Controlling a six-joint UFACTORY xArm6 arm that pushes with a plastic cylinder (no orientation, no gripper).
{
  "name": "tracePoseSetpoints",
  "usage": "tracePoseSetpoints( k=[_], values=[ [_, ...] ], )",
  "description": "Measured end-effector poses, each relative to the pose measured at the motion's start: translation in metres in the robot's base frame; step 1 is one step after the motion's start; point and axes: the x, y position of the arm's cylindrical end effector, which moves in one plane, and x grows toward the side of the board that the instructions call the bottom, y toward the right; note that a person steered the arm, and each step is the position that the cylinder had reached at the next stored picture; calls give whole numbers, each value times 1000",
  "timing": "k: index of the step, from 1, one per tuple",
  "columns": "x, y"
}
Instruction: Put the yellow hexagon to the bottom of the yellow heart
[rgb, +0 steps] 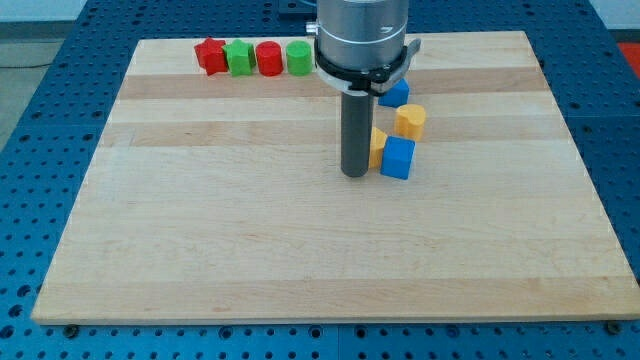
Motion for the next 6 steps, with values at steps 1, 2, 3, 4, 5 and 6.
tracePoseSetpoints(
  k=[1, 2, 3, 4, 5, 6],
  values=[
    [-1, -4],
    [-4, -53],
    [-16, -52],
    [-25, -24],
    [-32, 7],
    [-35, 32]
  ],
)
